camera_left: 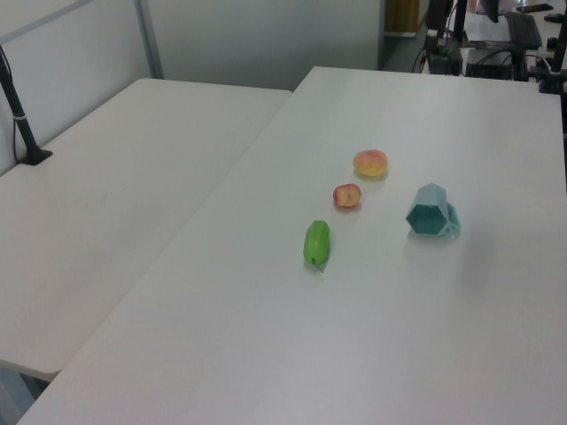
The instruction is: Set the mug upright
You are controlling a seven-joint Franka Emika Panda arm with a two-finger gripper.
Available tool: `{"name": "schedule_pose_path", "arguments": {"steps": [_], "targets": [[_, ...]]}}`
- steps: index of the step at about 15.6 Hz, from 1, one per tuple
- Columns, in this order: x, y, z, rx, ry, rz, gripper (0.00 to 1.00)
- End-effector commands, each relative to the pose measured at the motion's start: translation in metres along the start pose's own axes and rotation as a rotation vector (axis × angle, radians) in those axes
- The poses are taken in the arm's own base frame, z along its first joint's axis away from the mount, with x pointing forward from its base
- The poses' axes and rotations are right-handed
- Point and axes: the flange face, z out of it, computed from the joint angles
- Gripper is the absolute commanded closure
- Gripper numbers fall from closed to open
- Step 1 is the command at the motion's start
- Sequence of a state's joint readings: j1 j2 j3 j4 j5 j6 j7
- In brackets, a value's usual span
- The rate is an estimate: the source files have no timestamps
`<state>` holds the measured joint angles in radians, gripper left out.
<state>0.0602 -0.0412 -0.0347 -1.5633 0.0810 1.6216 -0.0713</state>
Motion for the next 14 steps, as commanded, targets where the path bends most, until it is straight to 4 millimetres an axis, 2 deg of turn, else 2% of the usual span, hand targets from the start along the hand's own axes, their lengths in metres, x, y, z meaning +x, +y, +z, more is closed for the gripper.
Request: {"name": "schedule_pose_path", "arguments": {"steps": [1,9,14], "targets": [[-0.0078,-0.0156,0.0076,0.022,-0.017,-0.037,0.00],[-0.0077,-0.0165,0.0077,0.022,-0.017,-0.040,0.00],[-0.0089,-0.0067,0.0014,0.016,-0.005,-0.023,0.00]]}}
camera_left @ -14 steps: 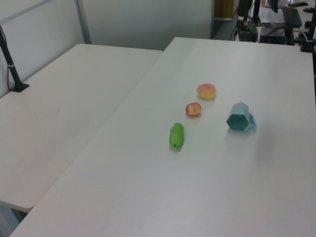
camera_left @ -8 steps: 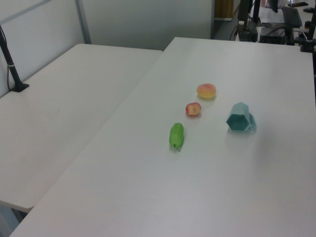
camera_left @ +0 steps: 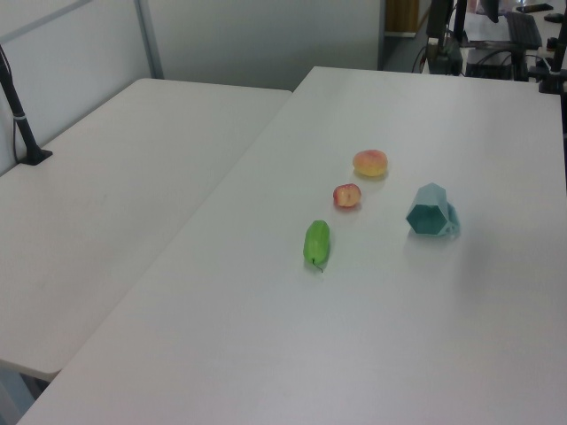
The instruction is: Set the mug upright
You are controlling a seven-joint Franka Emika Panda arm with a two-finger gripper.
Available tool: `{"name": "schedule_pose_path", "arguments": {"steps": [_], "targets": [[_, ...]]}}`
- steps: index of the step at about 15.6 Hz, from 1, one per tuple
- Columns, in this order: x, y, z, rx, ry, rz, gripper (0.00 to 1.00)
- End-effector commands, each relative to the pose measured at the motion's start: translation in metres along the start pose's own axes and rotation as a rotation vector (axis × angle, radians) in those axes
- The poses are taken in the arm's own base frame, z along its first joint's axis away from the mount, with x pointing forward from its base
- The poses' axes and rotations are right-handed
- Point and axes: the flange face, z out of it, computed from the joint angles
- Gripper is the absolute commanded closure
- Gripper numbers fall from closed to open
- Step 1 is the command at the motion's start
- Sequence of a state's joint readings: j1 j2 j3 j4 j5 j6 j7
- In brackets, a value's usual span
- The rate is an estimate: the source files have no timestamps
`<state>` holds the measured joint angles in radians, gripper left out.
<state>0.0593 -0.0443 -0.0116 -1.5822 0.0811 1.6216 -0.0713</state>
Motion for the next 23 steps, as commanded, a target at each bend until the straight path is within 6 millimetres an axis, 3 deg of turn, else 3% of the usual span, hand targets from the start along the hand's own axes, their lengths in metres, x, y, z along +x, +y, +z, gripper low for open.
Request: {"name": "schedule_pose_path", "arguments": {"steps": [1,7,10,12,17,23], "targets": [[-0.008,0.005,-0.006,0.014,0.009,-0.004,0.00],[-0.013,-0.002,-0.005,-0.002,-0.040,-0.022,0.00],[-0.013,-0.045,0.000,-0.131,-0.052,-0.073,0.00],[-0.011,-0.069,0.007,-0.189,-0.047,0.018,0.00],[-0.011,-0.135,0.049,-0.274,-0.077,0.043,0.00],[-0.020,-0.183,0.135,-0.455,-0.090,0.061,0.00]]}}
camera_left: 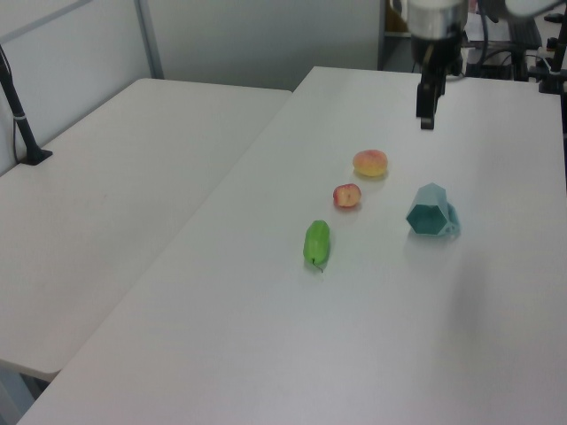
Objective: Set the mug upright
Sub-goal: 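Lower the open gripper onto the tipped-over teal mug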
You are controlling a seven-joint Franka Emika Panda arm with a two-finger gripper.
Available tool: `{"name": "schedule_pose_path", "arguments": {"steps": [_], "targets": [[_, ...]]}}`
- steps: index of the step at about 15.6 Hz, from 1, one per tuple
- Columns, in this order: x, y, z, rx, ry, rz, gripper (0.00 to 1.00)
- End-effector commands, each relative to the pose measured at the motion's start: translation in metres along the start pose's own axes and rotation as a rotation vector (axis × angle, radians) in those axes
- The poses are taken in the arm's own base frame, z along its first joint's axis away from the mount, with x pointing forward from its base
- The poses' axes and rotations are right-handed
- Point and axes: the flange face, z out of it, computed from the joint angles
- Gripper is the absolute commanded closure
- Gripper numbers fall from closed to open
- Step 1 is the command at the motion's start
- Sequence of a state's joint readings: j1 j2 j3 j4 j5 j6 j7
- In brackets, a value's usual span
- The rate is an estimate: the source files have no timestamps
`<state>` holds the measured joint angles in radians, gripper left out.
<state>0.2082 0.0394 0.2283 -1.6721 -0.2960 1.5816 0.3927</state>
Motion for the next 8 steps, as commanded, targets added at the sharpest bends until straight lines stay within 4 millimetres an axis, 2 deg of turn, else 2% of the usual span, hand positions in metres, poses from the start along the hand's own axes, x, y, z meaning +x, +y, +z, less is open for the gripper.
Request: {"name": "schedule_pose_path", "arguments": {"steps": [1,4,8], "targets": [[-0.009,-0.038,0.041,-0.073,0.020,0.036,0.00],[-0.016,-0.057,0.082,-0.132,0.045,0.038,0.00],[-0.015,-0.069,0.126,-0.195,0.061,0.038,0.00]]}}
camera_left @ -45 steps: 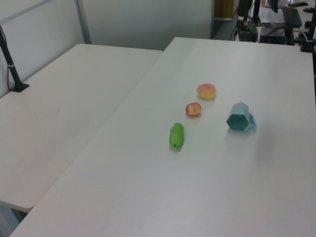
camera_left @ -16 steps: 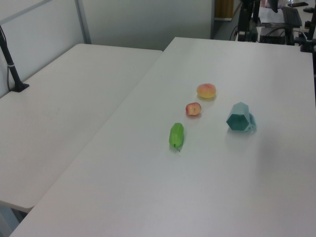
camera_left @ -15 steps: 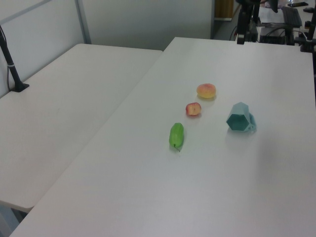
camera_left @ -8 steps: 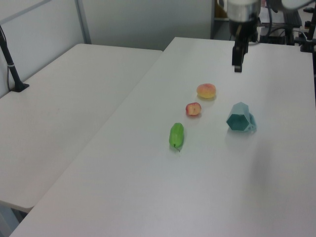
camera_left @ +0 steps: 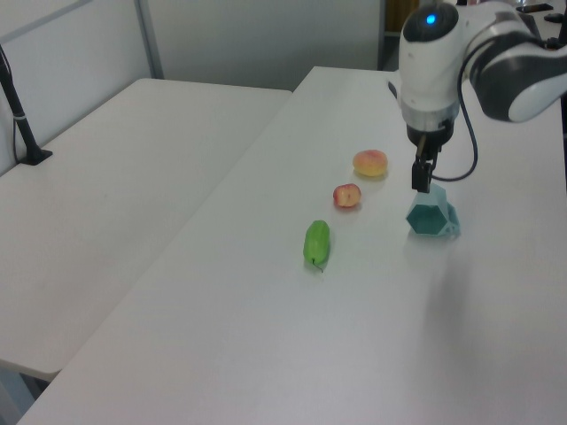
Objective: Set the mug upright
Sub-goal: 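Lower the open gripper onto the tipped-over teal mug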
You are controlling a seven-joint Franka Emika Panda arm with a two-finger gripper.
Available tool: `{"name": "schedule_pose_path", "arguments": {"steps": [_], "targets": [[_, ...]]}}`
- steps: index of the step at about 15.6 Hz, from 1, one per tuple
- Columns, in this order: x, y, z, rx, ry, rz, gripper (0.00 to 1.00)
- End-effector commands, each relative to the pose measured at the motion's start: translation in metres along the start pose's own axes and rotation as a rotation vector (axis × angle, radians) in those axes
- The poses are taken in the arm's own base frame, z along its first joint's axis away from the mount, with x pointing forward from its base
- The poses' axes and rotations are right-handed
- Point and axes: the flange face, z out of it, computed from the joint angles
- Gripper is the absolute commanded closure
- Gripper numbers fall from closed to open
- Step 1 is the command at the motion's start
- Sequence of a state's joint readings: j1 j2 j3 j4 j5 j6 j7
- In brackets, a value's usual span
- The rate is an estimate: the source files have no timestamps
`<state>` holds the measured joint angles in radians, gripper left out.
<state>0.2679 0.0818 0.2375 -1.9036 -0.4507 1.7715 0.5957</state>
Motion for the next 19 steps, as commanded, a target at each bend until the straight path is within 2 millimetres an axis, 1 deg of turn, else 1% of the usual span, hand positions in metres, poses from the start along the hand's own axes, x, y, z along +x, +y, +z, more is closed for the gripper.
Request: {"name": "schedule_pose_path", "arguments": {"steps": [1,4,7,8,10,14,16,17,18,19], "targets": [[-0.005,-0.015,0.038,-0.070,0.035,0.018,0.00],[0.002,-0.018,0.065,-0.106,0.030,0.009,0.00],[0.004,-0.020,0.088,-0.135,0.016,-0.007,0.00],[0.001,-0.021,0.098,-0.141,0.005,-0.015,0.00],[0.002,-0.015,0.109,-0.148,0.001,-0.016,0.00],[-0.003,-0.012,0.135,-0.209,-0.007,-0.054,0.00],[-0.003,-0.006,0.142,-0.237,-0.002,-0.065,0.01],[-0.005,-0.006,0.145,-0.242,-0.007,-0.069,0.08],[-0.006,-0.006,0.147,-0.248,-0.007,-0.074,0.20],[-0.006,-0.006,0.147,-0.253,-0.004,-0.078,0.36]]}}
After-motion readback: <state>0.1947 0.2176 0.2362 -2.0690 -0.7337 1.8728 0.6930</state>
